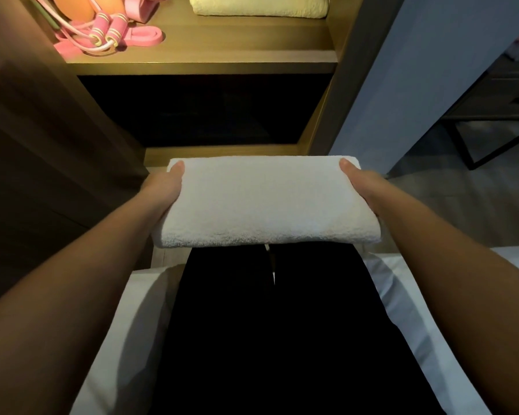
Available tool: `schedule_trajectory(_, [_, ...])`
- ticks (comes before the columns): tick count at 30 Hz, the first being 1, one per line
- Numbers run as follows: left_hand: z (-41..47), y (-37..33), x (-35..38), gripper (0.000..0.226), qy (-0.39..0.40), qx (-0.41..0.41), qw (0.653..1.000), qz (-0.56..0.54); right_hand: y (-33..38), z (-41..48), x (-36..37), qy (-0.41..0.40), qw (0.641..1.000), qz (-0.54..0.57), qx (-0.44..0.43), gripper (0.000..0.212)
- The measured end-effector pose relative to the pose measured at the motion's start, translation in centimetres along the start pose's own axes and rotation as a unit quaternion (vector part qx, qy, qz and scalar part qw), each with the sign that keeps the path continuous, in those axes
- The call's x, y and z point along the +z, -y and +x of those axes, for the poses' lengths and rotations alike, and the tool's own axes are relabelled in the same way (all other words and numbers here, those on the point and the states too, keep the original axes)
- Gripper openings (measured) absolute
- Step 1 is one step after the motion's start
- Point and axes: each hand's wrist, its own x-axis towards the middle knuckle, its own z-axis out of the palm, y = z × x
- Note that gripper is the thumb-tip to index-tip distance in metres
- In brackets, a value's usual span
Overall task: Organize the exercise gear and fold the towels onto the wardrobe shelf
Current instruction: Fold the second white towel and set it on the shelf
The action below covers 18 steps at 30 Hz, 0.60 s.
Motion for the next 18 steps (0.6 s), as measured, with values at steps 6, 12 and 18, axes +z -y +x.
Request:
schedule_trajectory(6, [-0.6, 1.6, 0.9, 0.070, 0.042, -0.043, 0.996, 0.059, -2.0, -0.1, 0.1, 0.042, 0.997, -0.043, 0.054, 0.065])
schedule_trajectory(12, [-2.0, 0.7, 0.3, 0.057, 0.032, 0.006, 0.985, 0.172, -2.0, -0.1, -0.6, 0.011, 0.977, -0.210, -0.014, 0.059])
schedule_trajectory(18, [-6.1, -2.1, 3.8, 0.050, -0.057, 0.343, 0.905, 0.245, 0.2, -3.1, 3.9, -0.031, 0.873, -0.377, -0.308, 0.057])
